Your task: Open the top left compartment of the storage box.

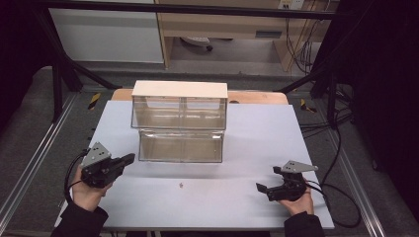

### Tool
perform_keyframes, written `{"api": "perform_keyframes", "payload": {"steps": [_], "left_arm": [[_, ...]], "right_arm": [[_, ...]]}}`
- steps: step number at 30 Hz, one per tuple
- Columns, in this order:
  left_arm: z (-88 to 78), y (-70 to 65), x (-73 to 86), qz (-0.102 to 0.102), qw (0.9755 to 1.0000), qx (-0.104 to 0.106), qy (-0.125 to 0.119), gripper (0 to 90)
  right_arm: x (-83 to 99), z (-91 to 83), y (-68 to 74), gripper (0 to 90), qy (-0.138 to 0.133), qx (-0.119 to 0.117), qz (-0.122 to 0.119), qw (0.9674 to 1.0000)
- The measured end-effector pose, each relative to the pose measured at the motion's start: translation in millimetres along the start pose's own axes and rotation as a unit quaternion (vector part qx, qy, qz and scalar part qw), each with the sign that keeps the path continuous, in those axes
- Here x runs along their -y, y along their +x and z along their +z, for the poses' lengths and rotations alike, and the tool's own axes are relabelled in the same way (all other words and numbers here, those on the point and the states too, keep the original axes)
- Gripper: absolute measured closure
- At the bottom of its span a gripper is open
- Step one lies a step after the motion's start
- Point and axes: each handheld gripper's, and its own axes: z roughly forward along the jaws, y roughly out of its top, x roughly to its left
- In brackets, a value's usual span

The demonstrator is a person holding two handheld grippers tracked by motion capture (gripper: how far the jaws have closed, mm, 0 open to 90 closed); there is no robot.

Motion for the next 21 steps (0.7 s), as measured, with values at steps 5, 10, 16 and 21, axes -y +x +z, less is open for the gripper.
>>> {"api": "perform_keyframes", "payload": {"steps": [5, 10, 16, 21], "left_arm": [[3.2, -1.0, -3.8, 0.001, 1.0000, -0.003, -0.004, 89.4], [5.0, -1.6, -10.1, 0.002, 0.9999, -0.006, -0.013, 89.4], [6.0, -3.5, -19.0, 0.007, 0.9996, -0.007, -0.026, 89.4], [8.9, -4.1, -27.7, 0.004, 0.9992, -0.009, -0.038, 89.4]], "right_arm": [[0.1, 0.1, 0.6, 1.1, 0.001, -0.001, 0.003, 1.0000], [0.1, 0.1, 0.6, 1.1, 0.001, -0.001, 0.003, 1.0000], [0.2, 0.0, 0.6, 1.1, 0.001, -0.001, 0.003, 1.0000], [0.2, 0.1, 0.6, 1.1, 0.002, -0.001, 0.002, 1.0000]]}}
